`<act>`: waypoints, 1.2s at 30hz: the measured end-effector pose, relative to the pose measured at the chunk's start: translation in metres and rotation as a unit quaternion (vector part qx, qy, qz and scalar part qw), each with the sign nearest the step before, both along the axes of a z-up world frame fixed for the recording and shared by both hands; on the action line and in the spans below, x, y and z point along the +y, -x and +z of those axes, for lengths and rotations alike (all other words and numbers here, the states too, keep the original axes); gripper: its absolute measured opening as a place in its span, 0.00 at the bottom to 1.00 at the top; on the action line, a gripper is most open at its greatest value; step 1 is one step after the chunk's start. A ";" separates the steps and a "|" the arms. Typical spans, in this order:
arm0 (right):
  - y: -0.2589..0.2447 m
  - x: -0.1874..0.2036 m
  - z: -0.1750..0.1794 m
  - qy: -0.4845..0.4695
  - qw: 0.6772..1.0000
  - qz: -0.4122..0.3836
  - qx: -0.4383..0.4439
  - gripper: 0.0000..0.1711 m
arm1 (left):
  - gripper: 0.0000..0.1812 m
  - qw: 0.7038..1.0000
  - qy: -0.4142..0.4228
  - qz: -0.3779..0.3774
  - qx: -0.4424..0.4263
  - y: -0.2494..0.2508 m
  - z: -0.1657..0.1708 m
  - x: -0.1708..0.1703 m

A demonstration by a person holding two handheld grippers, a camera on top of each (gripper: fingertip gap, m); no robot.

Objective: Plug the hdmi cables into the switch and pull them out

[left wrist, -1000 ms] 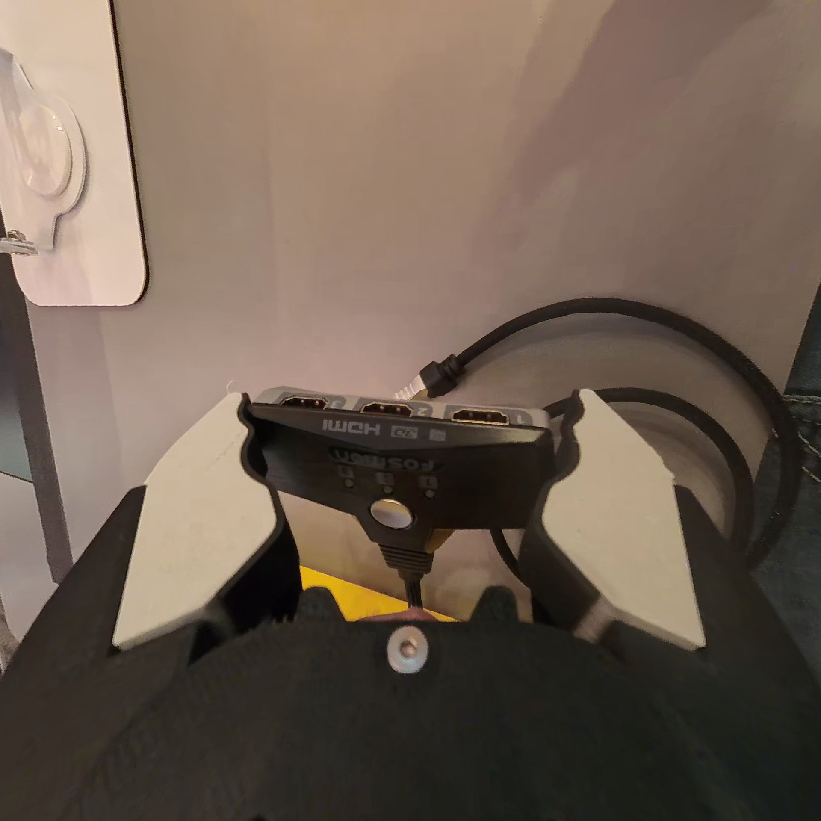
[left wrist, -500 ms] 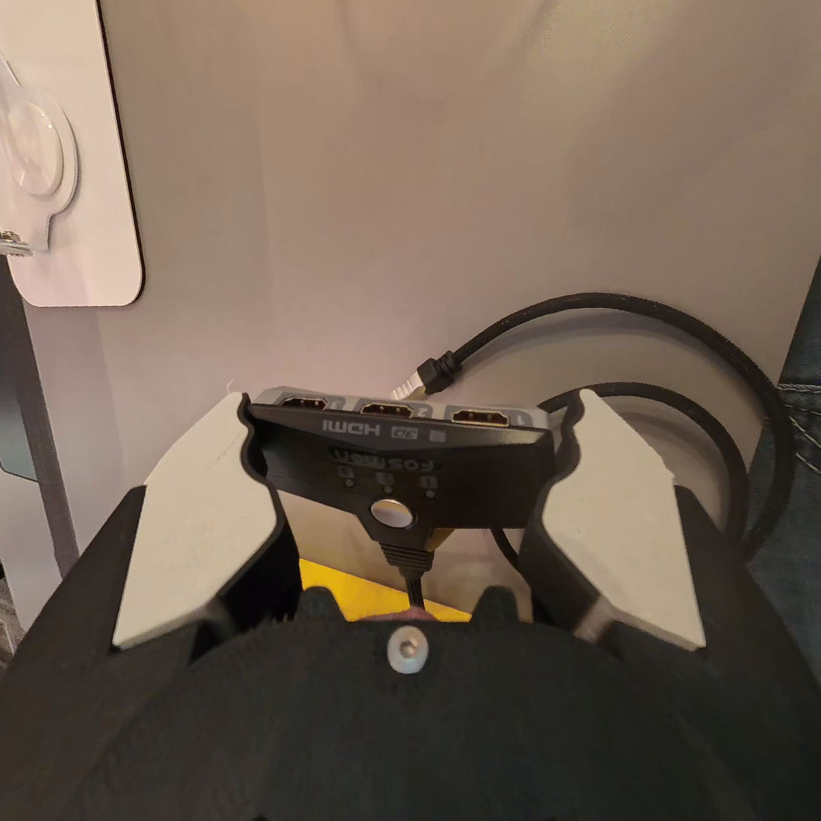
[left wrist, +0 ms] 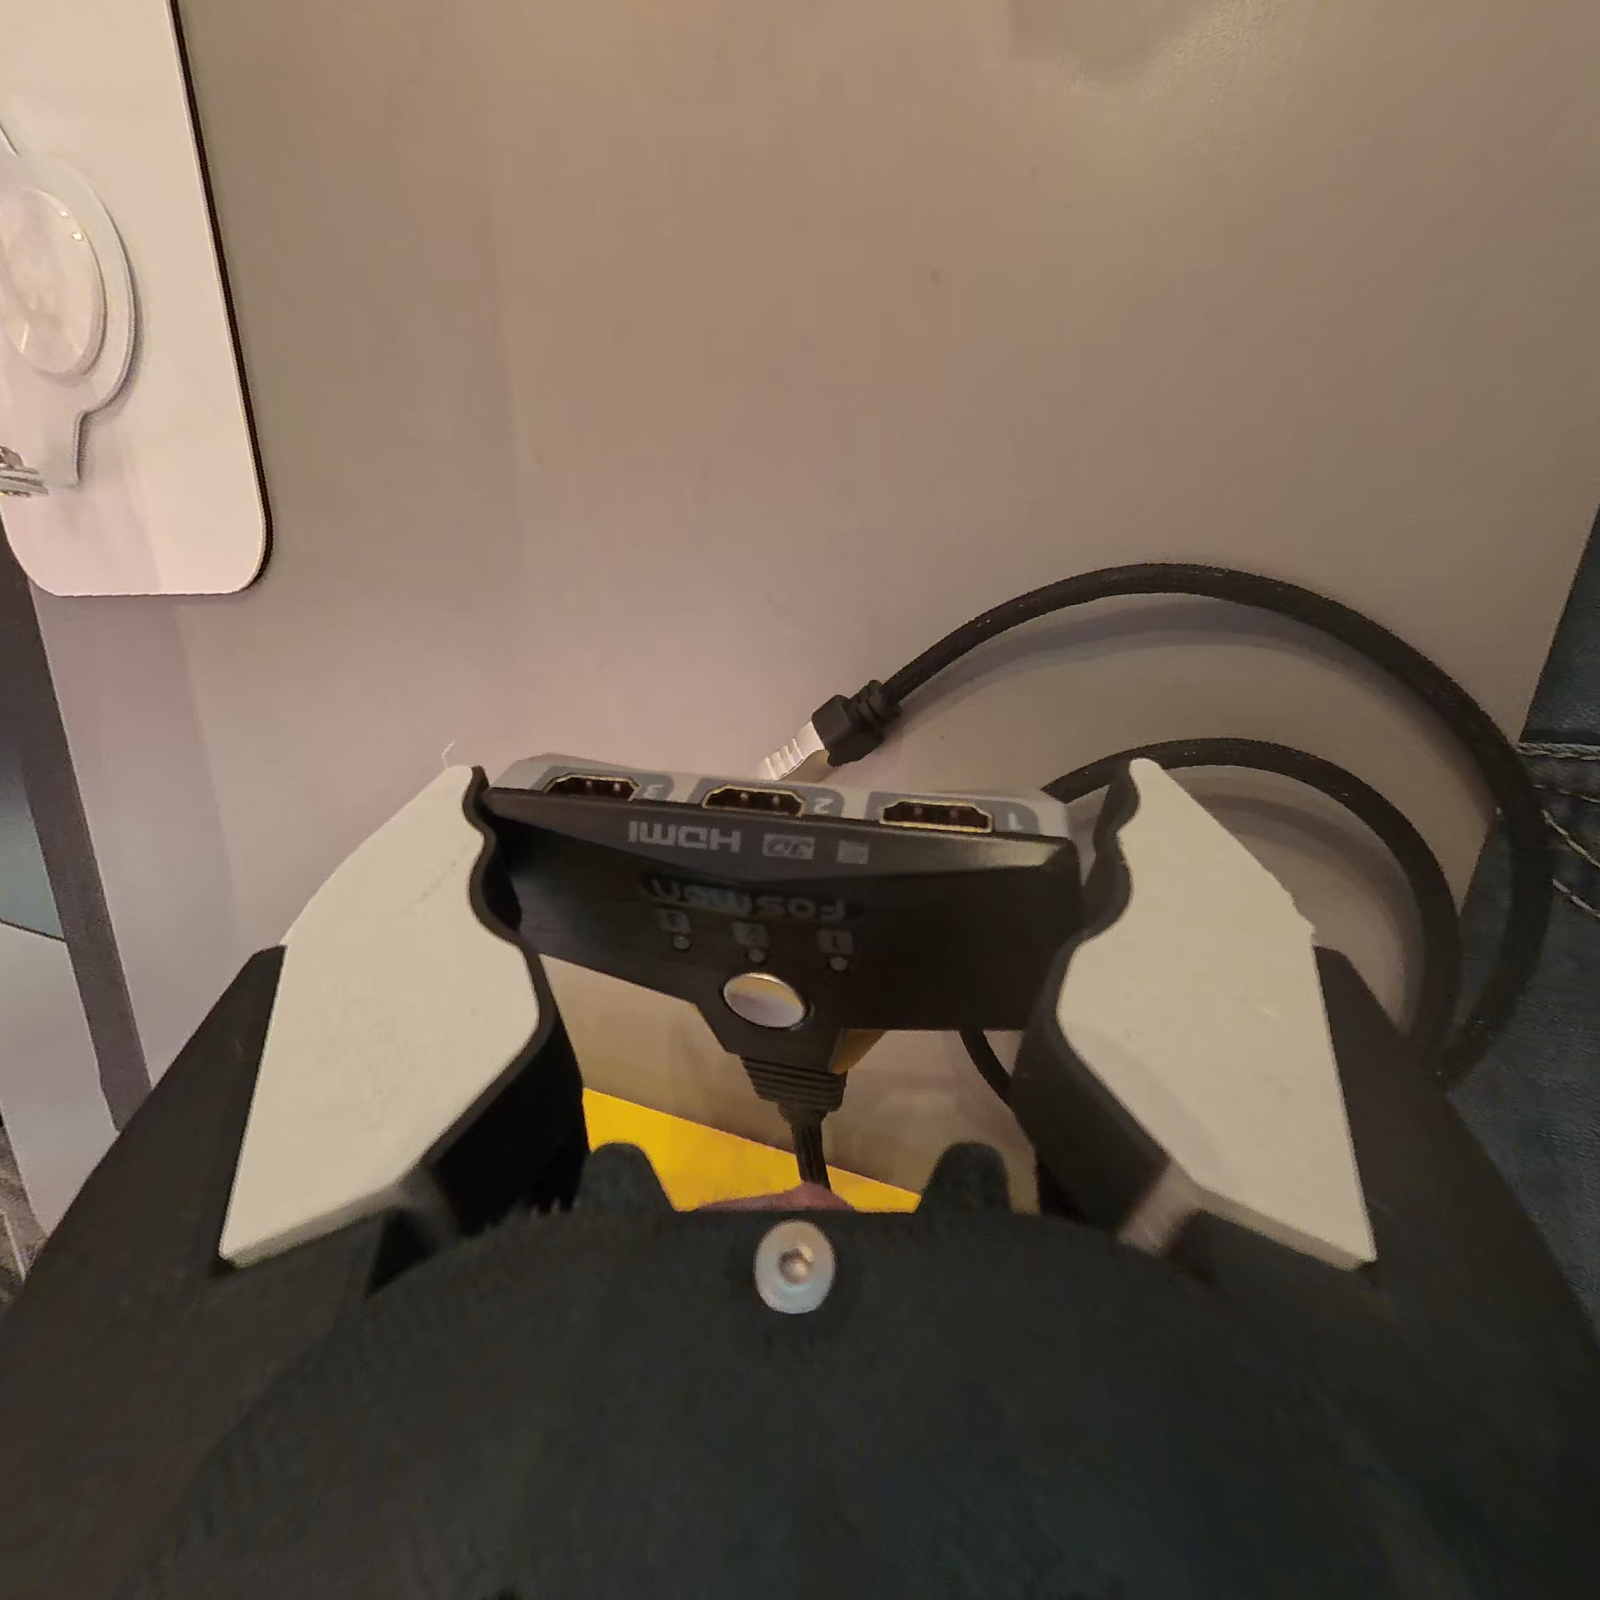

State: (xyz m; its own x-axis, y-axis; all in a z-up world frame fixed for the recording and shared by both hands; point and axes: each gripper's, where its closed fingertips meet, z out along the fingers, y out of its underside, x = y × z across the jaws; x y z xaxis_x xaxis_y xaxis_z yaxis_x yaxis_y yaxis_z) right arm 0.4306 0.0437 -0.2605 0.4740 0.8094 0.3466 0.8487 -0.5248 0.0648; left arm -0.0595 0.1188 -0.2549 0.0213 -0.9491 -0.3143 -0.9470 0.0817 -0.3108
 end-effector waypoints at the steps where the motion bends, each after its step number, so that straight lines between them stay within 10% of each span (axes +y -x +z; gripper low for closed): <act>1: 0.002 -0.002 0.003 -0.001 1.000 0.001 0.007 0.13 | 0.70 1.000 0.000 0.000 0.000 0.000 0.000 0.000; 9: 0.070 0.019 0.060 -0.149 0.978 0.075 0.126 0.19 | 0.70 1.000 -0.003 0.003 -0.018 -0.006 0.007 0.001; 16: 0.270 0.026 0.130 -0.240 0.849 0.158 0.442 0.20 | 0.70 0.997 -0.066 -0.010 -0.037 -0.032 0.028 0.006; 23: 0.381 0.049 0.114 -0.141 0.781 0.135 0.593 0.35 | 0.70 0.982 -0.182 -0.033 -0.031 -0.067 0.049 0.005; 36: 0.428 0.058 0.094 -0.053 0.732 0.082 0.674 0.18 | 0.70 0.947 -0.307 -0.090 -0.007 -0.107 0.057 -0.009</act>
